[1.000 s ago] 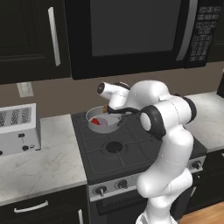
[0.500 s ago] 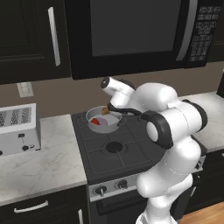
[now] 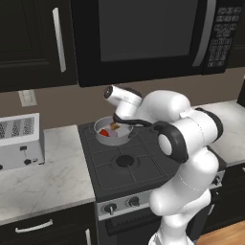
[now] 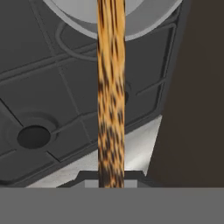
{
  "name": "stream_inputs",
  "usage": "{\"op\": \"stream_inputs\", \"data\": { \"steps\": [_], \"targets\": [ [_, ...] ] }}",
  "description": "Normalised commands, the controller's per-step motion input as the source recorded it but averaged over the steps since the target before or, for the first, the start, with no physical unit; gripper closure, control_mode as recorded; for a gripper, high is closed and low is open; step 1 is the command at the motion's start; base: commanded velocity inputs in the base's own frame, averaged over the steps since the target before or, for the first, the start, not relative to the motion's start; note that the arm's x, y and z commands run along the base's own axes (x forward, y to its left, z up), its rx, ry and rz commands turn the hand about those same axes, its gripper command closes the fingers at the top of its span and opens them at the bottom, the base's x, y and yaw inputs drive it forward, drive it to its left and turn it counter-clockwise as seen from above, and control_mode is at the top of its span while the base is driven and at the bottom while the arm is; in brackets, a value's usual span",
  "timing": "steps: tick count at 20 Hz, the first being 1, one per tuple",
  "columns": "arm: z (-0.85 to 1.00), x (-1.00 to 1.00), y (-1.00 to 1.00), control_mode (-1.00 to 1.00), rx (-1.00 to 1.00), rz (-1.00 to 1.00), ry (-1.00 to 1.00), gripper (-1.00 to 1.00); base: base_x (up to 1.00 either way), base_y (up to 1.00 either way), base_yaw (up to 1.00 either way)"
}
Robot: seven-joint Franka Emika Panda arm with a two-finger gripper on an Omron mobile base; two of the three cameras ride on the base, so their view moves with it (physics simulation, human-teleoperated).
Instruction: Put the bell pepper and eggplant in the pot. Retrieve the spatula and lightly stir the vegetables in the pot.
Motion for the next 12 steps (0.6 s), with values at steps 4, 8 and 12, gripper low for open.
{"op": "stream_inputs", "data": {
  "steps": [4,8,12],
  "targets": [
    [0.00,0.00,0.29,-1.00,-0.10,0.00,0.00,1.00,0.00,0.00,0.00],
    [0.00,0.00,0.08,-1.00,-0.10,0.00,0.00,1.00,0.00,0.00,0.00],
    [-0.08,0.00,0.00,-1.00,-0.14,0.00,0.00,1.00,0.00,0.00,0.00]
  ]
}}
